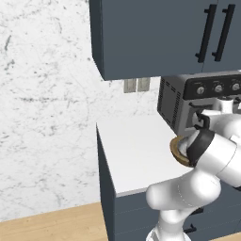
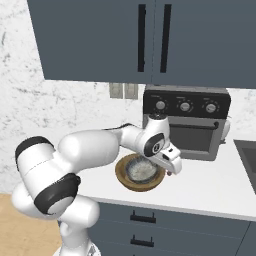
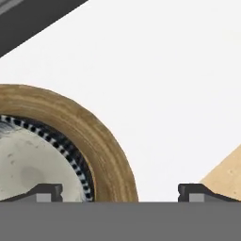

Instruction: Pick up the bowls on the counter and stack them on top of one another in the open cabinet. Place the smaller bowl on top of the larger bowl.

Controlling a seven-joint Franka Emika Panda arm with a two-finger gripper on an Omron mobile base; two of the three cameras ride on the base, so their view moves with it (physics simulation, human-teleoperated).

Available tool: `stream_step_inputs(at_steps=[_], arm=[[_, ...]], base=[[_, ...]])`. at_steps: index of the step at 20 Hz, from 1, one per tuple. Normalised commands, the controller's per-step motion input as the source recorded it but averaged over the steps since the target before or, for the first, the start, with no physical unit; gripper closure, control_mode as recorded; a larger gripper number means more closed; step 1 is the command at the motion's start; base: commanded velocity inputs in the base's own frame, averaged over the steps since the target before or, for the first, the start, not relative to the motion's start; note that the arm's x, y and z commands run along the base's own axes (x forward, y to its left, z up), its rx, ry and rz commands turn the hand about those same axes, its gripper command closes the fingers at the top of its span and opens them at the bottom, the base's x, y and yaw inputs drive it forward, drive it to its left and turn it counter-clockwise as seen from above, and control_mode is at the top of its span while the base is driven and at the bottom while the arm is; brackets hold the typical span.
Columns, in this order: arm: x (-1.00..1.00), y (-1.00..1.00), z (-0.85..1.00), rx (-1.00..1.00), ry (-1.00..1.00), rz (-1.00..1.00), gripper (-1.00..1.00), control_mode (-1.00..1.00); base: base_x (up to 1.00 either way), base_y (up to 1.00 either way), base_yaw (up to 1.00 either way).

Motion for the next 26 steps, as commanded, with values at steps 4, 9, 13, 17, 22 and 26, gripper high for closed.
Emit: stream_step_inputs(at_steps=[4,9,13,17,22,26], arm=[[-0.02,-0.03,-0.27,0.00,0.00,0.09,-1.00,-1.00],[0.00,0.01,-0.02,0.07,0.00,0.01,-1.00,-1.00],[0.00,0.02,-0.01,0.14,-0.01,0.02,-1.00,-1.00],[0.00,0.01,0.00,0.11,0.00,0.00,-1.00,-1.00],[0.00,0.30,-0.01,0.00,0.00,0.00,-1.00,-1.00],[0.00,0.18,-0.16,0.00,0.02,0.00,-1.00,-1.00]], base=[[0.00,0.00,0.00],[0.00,0.00,0.00],[0.00,0.00,0.00],[0.00,0.00,0.00],[0.00,0.00,0.00],[0.00,0.00,0.00]])
